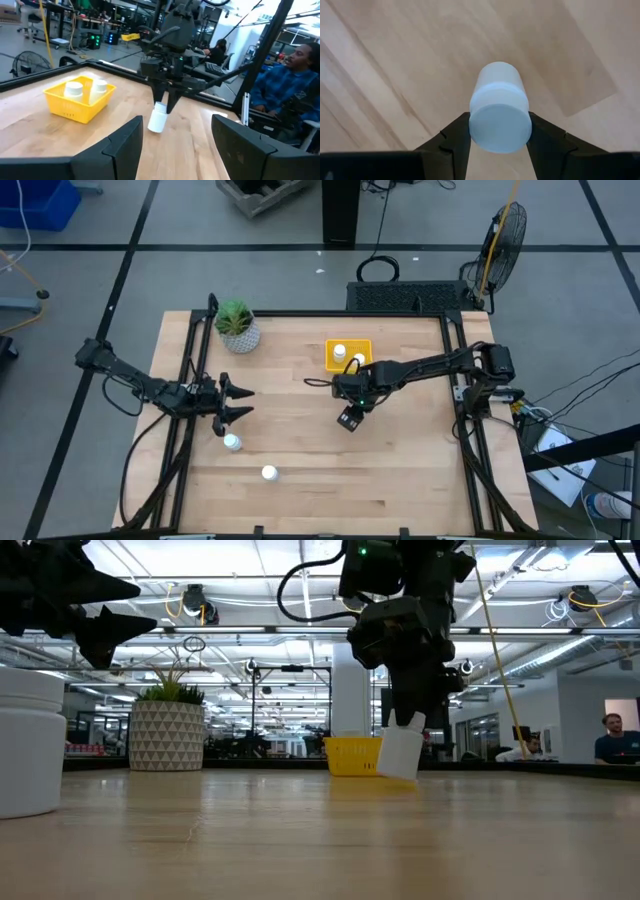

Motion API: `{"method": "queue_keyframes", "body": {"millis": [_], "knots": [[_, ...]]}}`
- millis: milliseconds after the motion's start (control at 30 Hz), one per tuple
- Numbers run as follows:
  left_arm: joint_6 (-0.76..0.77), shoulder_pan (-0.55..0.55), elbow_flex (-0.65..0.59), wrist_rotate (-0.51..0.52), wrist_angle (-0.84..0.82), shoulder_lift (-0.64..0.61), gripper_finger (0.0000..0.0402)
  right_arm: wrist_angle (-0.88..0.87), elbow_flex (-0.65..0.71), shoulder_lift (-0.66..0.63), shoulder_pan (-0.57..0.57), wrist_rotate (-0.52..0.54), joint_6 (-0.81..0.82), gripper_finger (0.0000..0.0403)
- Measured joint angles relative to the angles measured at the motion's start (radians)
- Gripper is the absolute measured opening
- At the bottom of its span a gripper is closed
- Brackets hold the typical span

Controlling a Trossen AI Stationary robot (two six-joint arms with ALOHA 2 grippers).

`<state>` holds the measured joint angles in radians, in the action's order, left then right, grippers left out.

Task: Pick and place pill bottles into a basket
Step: Put the white pill bottle into the yellow bin

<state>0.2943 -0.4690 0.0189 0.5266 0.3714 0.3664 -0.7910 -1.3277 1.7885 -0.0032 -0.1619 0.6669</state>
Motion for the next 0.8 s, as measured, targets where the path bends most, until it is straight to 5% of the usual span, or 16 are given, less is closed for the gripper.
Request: {"method": "queue_keyframes", "body": {"millis": [800], "knots": [[0.084, 0.000, 0.000, 0.251, -0.001, 0.000, 0.0241, 0.009, -0.001, -0.108, -0.177, 0.091, -0.105, 0.0150]]}}
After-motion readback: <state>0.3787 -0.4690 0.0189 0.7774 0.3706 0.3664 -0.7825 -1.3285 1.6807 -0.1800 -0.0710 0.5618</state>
